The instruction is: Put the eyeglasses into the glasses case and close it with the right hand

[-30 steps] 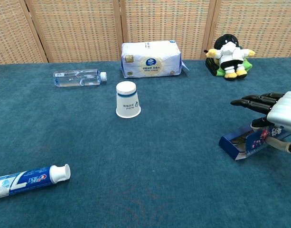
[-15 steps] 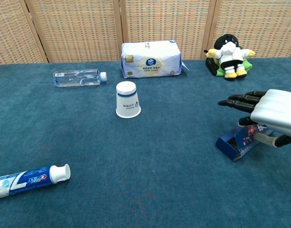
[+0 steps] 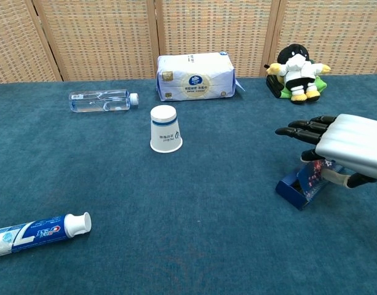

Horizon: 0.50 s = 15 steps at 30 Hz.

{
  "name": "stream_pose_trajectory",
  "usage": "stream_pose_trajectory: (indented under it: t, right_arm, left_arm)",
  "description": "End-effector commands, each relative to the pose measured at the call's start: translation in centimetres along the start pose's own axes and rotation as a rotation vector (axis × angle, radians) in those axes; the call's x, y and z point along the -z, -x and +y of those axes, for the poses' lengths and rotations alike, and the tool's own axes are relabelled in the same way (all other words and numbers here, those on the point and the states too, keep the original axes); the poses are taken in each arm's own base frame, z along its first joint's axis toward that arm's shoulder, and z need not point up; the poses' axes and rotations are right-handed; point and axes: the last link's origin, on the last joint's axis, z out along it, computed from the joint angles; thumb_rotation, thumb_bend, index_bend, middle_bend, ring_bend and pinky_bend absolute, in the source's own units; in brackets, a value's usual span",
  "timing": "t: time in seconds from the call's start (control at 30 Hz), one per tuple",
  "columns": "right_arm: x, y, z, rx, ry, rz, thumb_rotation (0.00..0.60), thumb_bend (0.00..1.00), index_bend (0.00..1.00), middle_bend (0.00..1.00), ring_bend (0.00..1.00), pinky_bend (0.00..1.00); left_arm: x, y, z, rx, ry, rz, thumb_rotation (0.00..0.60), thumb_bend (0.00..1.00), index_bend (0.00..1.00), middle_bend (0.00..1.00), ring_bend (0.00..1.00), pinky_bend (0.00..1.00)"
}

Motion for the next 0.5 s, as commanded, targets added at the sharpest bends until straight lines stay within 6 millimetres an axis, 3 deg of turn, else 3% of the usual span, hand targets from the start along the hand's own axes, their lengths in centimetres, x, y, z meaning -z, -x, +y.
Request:
stream_pose_trajectory:
  t: [0.03, 0.23, 0.5]
  right_arm:
    - [-0.1, -0.1, -0.2, -0.010, 0.008, 0.025, 0.600, 0.39, 0.25, 0.02, 0.00, 0.17]
    - [-0.5, -0.4, -0.3, -0.030, 0.030, 0.067, 0.600, 0.26, 0.22, 0.02, 0.00, 0.17]
    - [-0.6, -1.3, 0.2, -0.042, 0.042, 0.109, 0.600, 0.25, 0.21, 0.00, 0.00, 0.17]
  left_arm:
    - [0.0, 0.0, 0.0, 0.000, 0.000, 0.000, 0.600, 0.00, 0.00, 0.00, 0.00, 0.00]
    - [0.0, 0.0, 0.0, 0.001, -0.001, -0.001, 0.600, 0.00, 0.00, 0.00, 0.00, 0.00]
    - [0.0, 0.0, -0.1, 0.002, -0.005, -0.001, 0.600, 0.00, 0.00, 0.00, 0.00, 0.00]
